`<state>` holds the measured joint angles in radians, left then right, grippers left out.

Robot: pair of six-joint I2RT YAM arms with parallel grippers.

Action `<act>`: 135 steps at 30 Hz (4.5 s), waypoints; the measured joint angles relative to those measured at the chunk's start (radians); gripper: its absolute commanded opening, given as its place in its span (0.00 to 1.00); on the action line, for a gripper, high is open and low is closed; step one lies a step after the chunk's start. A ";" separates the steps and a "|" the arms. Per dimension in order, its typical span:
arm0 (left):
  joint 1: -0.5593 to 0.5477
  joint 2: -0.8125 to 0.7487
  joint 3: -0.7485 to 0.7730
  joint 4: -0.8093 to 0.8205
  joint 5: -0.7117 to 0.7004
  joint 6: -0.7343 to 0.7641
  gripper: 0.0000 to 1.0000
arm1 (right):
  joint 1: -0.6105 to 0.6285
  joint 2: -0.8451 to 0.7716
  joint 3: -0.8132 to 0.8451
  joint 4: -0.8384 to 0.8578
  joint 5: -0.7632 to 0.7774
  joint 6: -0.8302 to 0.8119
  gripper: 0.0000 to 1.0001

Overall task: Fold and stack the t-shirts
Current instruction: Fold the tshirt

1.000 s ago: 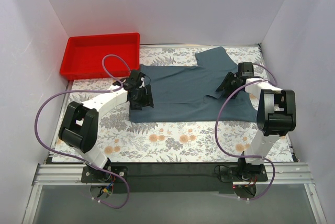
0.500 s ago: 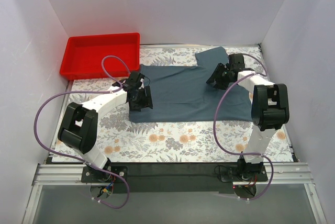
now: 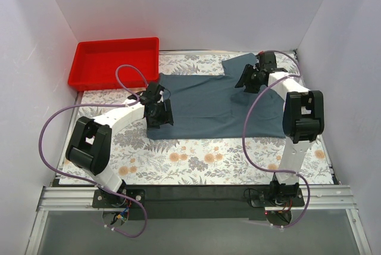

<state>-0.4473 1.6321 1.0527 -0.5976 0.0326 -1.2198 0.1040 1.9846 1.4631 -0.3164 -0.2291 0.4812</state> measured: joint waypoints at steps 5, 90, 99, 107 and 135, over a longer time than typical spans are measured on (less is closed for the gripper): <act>0.000 -0.001 -0.020 0.014 -0.021 -0.008 0.56 | -0.069 -0.096 -0.070 -0.079 0.076 -0.096 0.49; 0.092 0.031 0.089 -0.056 0.042 0.012 0.62 | -0.224 -0.371 -0.289 -0.135 -0.024 -0.301 0.31; 0.092 0.042 0.086 -0.050 0.046 0.019 0.62 | -0.082 -0.177 -0.288 -0.011 -0.163 -0.220 0.23; 0.092 0.034 0.026 -0.029 0.047 0.022 0.61 | -0.034 -0.048 -0.283 0.078 -0.234 -0.148 0.23; 0.090 0.198 0.334 0.070 -0.061 0.183 0.63 | -0.272 -0.212 -0.130 0.016 0.058 -0.304 0.51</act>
<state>-0.3569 1.8301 1.3865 -0.5274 -0.0288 -1.0370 -0.1684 1.7725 1.3334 -0.3008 -0.1715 0.1768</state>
